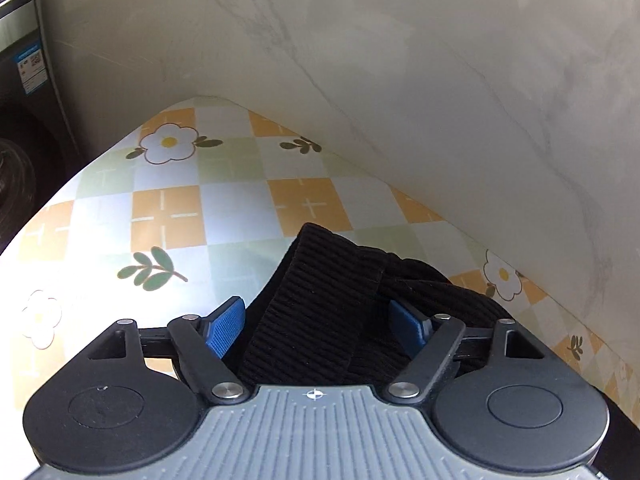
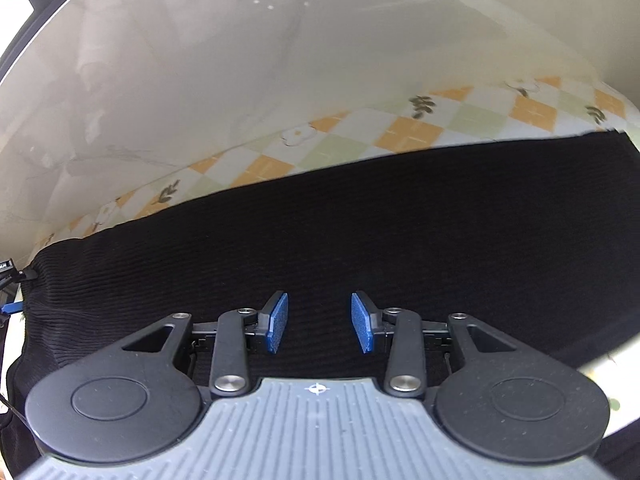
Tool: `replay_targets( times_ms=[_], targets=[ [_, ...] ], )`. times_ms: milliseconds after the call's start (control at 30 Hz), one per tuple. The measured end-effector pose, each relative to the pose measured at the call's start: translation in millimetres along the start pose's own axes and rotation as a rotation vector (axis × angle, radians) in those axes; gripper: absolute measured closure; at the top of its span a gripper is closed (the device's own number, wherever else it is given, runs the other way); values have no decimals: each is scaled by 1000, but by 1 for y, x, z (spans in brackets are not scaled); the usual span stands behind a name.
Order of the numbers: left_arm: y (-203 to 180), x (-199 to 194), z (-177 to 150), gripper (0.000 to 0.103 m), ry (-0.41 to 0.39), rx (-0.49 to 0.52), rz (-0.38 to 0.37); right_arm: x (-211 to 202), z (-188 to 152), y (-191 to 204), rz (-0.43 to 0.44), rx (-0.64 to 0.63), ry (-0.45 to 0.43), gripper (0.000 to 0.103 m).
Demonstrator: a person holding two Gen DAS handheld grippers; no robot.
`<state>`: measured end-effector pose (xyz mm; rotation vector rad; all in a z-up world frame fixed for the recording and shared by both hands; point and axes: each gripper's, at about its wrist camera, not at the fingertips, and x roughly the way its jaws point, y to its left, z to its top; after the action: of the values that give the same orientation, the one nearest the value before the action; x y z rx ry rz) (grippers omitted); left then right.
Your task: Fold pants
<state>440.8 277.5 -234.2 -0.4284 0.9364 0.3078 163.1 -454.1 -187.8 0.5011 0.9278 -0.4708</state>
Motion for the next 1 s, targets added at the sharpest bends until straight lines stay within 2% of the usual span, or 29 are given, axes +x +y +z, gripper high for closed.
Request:
replay_targets(
  times_ms=[33, 67, 100, 167, 267, 433, 500, 533, 600, 667, 733, 800, 867, 933, 967, 1000],
  targets=[
    [-2, 2, -1, 27, -2, 16, -4, -2, -3, -1, -6, 8, 5, 64],
    [-8, -2, -3, 37, -7, 34, 2, -4, -6, -2, -7, 13, 9, 64],
    [-12, 1, -4, 41, -10, 54, 23, -9, -10, -2, -5, 18, 15, 64],
    [-15, 0, -5, 52, -20, 75, 16, -13, -17, -1, -1, 23, 25, 64],
    [-17, -1, -1, 56, -39, 65, 23, -21, -31, 1, 1, 14, 42, 64],
    [-14, 6, 6, 56, -55, 31, 53, -25, -54, 6, 25, -26, 83, 63],
    [-16, 9, 5, 52, -54, 37, 63, -25, -61, 10, 42, -52, 100, 62],
    [-17, 8, 4, 47, -54, 48, 76, -24, -64, 13, 50, -69, 105, 61],
    [-20, 3, 4, 43, -54, 65, 85, -24, -70, 22, 57, -122, 110, 54],
    [-19, -9, 5, 40, -65, 81, 71, -22, -73, 29, 52, -186, 109, 47],
    [-15, -27, 3, 39, -74, 85, 42, -19, -78, 38, 51, -241, 109, 46],
    [-12, -47, -3, 39, -72, 90, 8, -12, -78, 43, 60, -262, 121, 42],
    [-9, -64, -14, 39, -68, 106, -20, -7, -77, 48, 84, -275, 131, 34],
    [-9, -74, -28, 39, -54, 133, -45, -8, -79, 55, 85, -307, 144, 37],
    [-9, -79, -35, 39, -42, 148, -59, -10, -82, 57, 91, -324, 152, 47],
    [-10, -83, -42, 39, -31, 161, -72, -12, -86, 59, 81, -344, 160, 62]
  ],
)
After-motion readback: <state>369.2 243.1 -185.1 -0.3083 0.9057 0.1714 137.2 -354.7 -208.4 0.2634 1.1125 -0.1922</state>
